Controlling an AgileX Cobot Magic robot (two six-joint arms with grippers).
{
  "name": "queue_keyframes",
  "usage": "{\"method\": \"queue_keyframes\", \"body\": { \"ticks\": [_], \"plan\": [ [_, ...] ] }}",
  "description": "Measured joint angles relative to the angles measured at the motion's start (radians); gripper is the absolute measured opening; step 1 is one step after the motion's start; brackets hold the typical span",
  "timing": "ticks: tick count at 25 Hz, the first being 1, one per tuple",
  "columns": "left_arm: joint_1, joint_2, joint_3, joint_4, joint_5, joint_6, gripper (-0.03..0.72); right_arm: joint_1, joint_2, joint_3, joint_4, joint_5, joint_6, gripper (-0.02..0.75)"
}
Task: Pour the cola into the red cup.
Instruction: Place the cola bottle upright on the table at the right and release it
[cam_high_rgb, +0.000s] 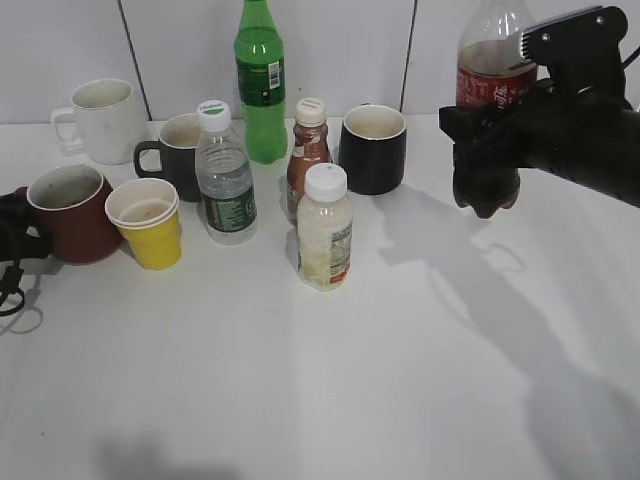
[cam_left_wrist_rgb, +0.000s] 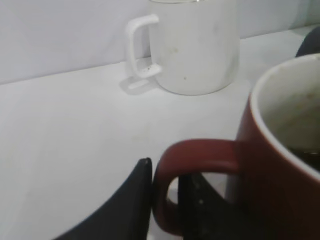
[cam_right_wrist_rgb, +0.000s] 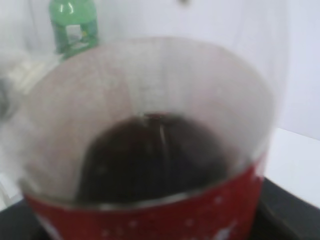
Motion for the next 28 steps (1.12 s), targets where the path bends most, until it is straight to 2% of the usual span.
{"method": "queue_keyframes", "body": {
  "ticks": [6, 13, 16, 24, 28],
  "plan": [
    [0.000, -0.003, 0.030, -0.001, -0.002, 0.000, 0.239, 0.000, 0.000, 0.000, 0.000, -0.001, 0.000, 0.471],
    [0.000, -0.056, 0.100, -0.031, -0.001, 0.000, 0.255, 0.000, 0.000, 0.000, 0.009, -0.004, 0.000, 0.471],
    [0.000, -0.105, 0.151, -0.052, -0.002, 0.000, 0.255, -0.002, 0.018, 0.000, 0.059, -0.033, 0.001, 0.471],
    [0.000, -0.247, 0.307, -0.056, -0.002, 0.000, 0.256, -0.013, 0.261, 0.059, 0.217, -0.456, 0.000, 0.471],
    [0.000, -0.310, 0.330, -0.053, -0.002, 0.000, 0.256, -0.013, 0.376, 0.060, 0.228, -0.528, 0.001, 0.471]
  ]
}}
